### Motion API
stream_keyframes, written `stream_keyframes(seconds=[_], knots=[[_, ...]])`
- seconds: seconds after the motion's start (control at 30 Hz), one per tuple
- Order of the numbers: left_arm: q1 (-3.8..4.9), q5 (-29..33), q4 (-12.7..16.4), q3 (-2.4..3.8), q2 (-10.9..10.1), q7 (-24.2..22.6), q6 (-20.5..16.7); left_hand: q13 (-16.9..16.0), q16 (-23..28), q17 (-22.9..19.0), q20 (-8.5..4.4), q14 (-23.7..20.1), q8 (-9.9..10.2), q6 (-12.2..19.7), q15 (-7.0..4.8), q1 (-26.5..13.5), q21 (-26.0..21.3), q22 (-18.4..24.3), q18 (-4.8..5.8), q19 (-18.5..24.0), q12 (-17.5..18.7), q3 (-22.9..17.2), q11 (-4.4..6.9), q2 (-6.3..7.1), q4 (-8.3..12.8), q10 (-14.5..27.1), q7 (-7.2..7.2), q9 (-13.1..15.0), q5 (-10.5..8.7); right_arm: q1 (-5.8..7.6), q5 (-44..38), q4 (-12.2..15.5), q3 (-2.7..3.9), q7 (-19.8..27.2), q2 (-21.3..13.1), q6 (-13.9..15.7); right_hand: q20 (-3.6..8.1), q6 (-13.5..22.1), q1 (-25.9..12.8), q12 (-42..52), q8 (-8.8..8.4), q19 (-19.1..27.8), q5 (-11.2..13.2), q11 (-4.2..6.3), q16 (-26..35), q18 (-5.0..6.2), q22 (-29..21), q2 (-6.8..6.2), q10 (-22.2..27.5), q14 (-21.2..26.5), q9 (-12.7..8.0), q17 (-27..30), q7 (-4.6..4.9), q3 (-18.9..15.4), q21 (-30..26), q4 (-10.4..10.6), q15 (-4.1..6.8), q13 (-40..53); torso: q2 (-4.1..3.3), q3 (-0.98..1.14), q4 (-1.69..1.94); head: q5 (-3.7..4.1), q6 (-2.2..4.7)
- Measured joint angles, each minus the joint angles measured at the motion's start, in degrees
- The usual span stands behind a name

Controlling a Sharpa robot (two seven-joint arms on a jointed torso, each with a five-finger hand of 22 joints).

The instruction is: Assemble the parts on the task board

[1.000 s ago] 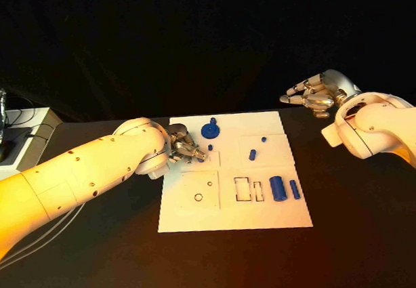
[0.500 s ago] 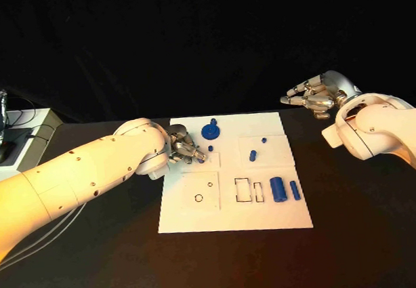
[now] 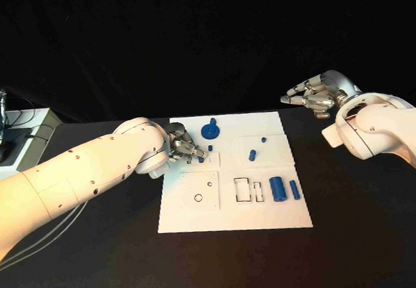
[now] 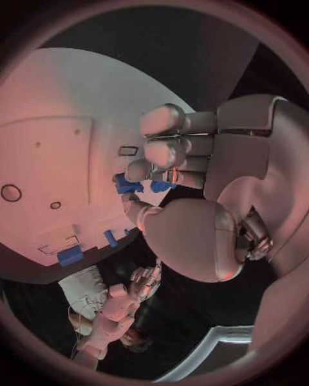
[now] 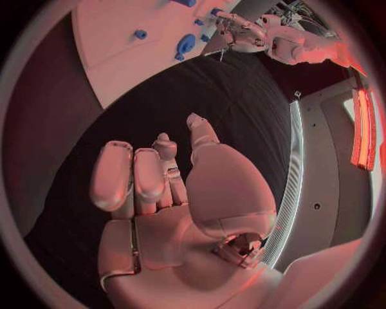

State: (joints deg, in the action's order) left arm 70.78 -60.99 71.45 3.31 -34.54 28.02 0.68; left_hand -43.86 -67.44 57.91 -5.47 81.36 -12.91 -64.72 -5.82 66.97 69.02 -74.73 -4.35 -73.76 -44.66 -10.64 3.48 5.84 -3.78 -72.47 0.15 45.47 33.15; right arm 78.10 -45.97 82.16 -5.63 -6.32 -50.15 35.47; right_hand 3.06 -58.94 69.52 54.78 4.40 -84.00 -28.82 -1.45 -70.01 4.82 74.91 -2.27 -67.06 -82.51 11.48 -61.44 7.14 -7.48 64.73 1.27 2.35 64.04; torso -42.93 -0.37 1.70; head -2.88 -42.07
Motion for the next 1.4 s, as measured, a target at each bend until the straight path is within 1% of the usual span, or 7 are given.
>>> stream_keyframes(seconds=[0.13, 0.27, 0.43, 0.9, 1.17, 1.27, 1.4], knots=[[0.04, 0.3, 0.0, 0.04, 0.0, 0.0, -0.4, 0.4, 0.3, -0.1, -0.06, -0.2, 3.7, -0.7, 0.21, 0.9, -0.5, 0.1, 0.0, 0.1, -0.2, 2.7, -0.53, -0.86, -0.6, 0.5, 1.11, -8.2, 0.0, 0.0, 0.0, 0.0, 0.0, 0.0, 0.0, 0.0, 0.0, 0.0, 0.0, 0.0, 0.0, 0.0, 0.0, 0.0, 0.0, 0.0, 0.0, 0.0, 0.0, 0.0, 0.0, 0.0, 0.0, 0.0, 0.0, 0.0, 0.0, 0.0, 0.02, 0.0, 0.0, 0.0, -0.04], [0.11, 0.6, 0.0, 0.09, 0.1, 0.0, -0.5, 0.7, 0.3, -0.2, -0.06, -0.2, 6.1, -2.5, 0.21, 3.0, -0.6, 0.1, 0.0, 0.1, -0.3, 5.1, -0.72, -3.03, -0.9, 0.7, 1.97, -15.9, -0.11, 0.0, 0.0, 0.0, 0.0, 0.0, 0.0, 0.0, 0.0, 0.0, 0.0, 0.0, 0.0, 0.0, 0.0, -0.01, 0.0, 0.0, 0.0, 0.0, 0.0, 0.0, 0.0, 0.0, 0.0, 0.0, 0.0, 0.0, 0.0, 0.0, 0.04, -0.01, 0.01, -0.01, -0.1], [0.15, 0.8, 0.0, 0.11, 0.1, 0.0, -0.5, 0.9, 0.3, -0.1, -0.06, -0.4, 6.2, -3.0, 0.4, 3.6, -0.9, 0.0, 0.0, 0.1, -0.3, 5.8, -0.72, -3.04, -0.9, 0.7, 1.92, -19.7, -0.16, 0.0, 0.1, 0.0, 0.0, 0.0, 0.0, 0.0, 0.0, 0.0, 0.0, 0.0, 0.0, 0.0, 0.0, -0.06, 0.0, 0.0, 0.0, 0.0, -0.1, 0.0, 0.0, 0.0, 0.0, 0.0, 0.0, 0.0, 0.0, 0.0, 0.04, -0.03, 0.01, -0.01, -0.14], [0.22, 1.1, 0.1, 0.12, 0.0, 0.0, -0.1, 1.5, 0.3, 0.7, 0.14, -0.4, 5.1, -3.3, 0.4, 4.9, -0.9, -0.2, 0.0, 0.3, -0.3, 6.0, -0.82, -3.17, -0.6, 0.8, 1.61, -21.5, 0.04, 0.0, 0.3, -0.1, 0.0, 0.0, 0.0, 0.0, 0.0, 0.1, 0.0, 0.0, 0.0, 0.0, 0.0, -0.07, 0.0, 0.0, 0.0, 0.0, -0.1, 0.0, 0.0, 0.0, -0.09, 0.0, 0.0, 0.0, 0.0, 0.0, 0.03, 0.0, 0.04, -0.15, -0.17], [0.21, 1.1, 0.2, 0.08, 0.0, -0.1, 0.0, 2.0, 0.0, 1.8, 0.98, -0.2, 3.4, -3.2, 0.61, 4.9, -0.9, -0.2, 0.0, 0.3, 0.1, 2.8, -0.72, -3.19, -3.8, 0.2, 1.61, -21.5, 0.04, 0.0, 0.4, -0.1, 0.0, 0.1, 0.1, 0.0, 0.0, 0.1, -0.2, 0.0, 0.0, 0.0, 0.0, -0.07, 0.0, 0.0, 0.0, 0.17, -0.1, 0.0, 0.0, 0.2, -0.09, 0.0, -0.4, 0.0, 0.0, 0.0, -0.01, 0.03, 0.04, -0.21, -0.21], [0.18, 1.1, 0.2, 0.06, 0.0, -0.1, -0.1, 2.3, 0.0, 2.1, 0.98, -0.2, 0.8, -2.6, 0.61, 3.4, -0.9, -0.2, 0.01, 0.2, 0.4, 1.1, -0.39, -3.25, -5.5, -0.3, 1.23, -21.5, 0.03, -0.01, 0.4, -0.1, 0.0, 0.1, 0.2, 0.0, 0.0, 0.1, -0.2, 0.0, 0.0, 0.0, 0.0, -0.07, 0.0, 0.0, 0.0, 0.24, -0.1, 0.0, 0.0, 0.2, -0.09, 0.0, -0.4, 0.0, 0.0, 0.0, -0.01, 0.03, 0.04, -0.23, -0.25], [0.1, 1.1, 0.3, 0.0, 0.0, -0.1, -0.1, 2.1, -0.2, 2.4, 0.63, 0.0, -2.4, -2.4, 0.39, 1.7, -0.9, -0.2, 0.01, -0.1, 0.5, 0.1, -0.01, -2.39, -6.5, -0.7, 1.05, -14.6, 0.03, -0.02, 0.4, -0.2, 0.0, 0.1, 0.2, 0.0, 0.0, 0.1, -0.2, 0.0, 0.0, 0.0, 0.0, -0.09, 0.0, 0.0, 0.0, 0.24, -0.1, 0.0, 0.0, 0.2, -0.09, 0.0, -0.4, 0.0, 0.0, 0.0, -0.01, 0.02, 0.01, -0.24, -0.25]])
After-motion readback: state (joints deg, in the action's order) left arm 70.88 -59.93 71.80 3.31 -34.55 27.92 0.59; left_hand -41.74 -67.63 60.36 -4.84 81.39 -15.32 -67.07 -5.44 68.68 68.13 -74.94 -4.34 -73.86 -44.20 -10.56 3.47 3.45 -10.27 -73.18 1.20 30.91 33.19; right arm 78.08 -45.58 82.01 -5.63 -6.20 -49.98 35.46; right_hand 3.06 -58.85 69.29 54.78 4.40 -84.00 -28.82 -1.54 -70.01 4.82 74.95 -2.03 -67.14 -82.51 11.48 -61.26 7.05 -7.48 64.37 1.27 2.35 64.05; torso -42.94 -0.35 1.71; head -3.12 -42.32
